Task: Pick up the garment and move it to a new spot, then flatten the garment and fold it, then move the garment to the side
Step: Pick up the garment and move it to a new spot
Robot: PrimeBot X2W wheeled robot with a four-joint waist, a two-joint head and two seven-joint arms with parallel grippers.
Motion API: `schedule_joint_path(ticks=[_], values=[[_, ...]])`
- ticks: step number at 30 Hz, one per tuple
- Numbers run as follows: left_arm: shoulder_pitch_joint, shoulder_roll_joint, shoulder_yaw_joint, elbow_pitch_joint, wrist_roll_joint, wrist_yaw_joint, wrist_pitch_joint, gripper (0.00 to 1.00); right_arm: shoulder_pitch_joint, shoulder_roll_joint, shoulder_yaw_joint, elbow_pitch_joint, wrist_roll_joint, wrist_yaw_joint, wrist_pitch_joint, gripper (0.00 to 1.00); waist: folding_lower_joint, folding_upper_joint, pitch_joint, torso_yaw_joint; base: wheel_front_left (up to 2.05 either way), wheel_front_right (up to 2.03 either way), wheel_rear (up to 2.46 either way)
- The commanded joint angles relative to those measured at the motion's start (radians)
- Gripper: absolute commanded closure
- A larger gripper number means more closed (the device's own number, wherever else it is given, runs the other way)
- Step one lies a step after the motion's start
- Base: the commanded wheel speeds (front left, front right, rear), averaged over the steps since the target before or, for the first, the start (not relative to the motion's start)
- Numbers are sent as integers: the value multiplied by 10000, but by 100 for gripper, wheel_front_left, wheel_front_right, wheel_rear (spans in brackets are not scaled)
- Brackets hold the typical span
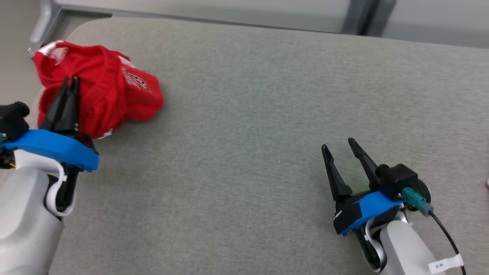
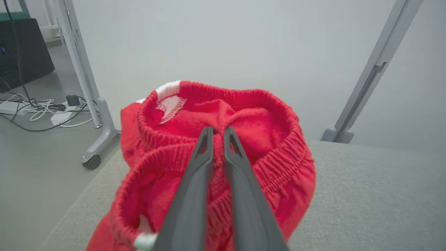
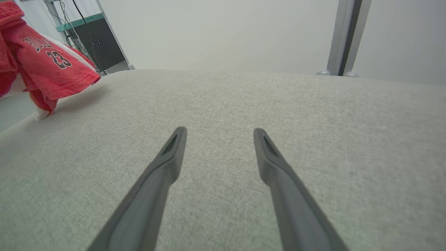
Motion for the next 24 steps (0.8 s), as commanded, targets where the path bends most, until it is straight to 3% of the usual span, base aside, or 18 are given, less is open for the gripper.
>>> schedule_joint_path(ticks=[1,5,10,16,21,22,23,24], values=[[203,-158,296,-433,390,14,-41,100,241,-53,35,-67,177,1,-3,0,0,0,-390,-443,0,0,0],[846,-713,634,-1714,1388,14,-42,100,649,-48,120,-265,627,1,-3,0,0,0,-824,-1388,0,0,0],[1184,-1342,376,-2441,1733,14,-44,100,1085,-45,144,-462,851,1,-3,0,0,0,-1106,-2426,0,0,0],[1618,-2038,-369,-2814,1832,14,-45,100,1415,-40,342,-736,1110,1,-3,0,0,0,-1331,-3565,0,0,0],[2027,-2449,-1037,-2598,1776,14,-45,100,1559,-42,482,-875,1246,1,-3,0,0,0,-1430,-4137,0,0,0],[2139,-2502,-1079,-2519,1808,14,-45,66,1595,-39,524,-884,1255,1,-3,0,0,0,-1449,-4207,0,0,0],[2261,-2536,-1113,-2416,1833,14,-45,0,1625,-39,550,-886,1247,1,-3,0,0,0,-1467,-4260,0,0,0],[2375,-2608,-1104,-2341,1787,14,-45,0,1653,-40,557,-891,1262,1,-2,0,0,0,-1481,-4294,0,0,0]])
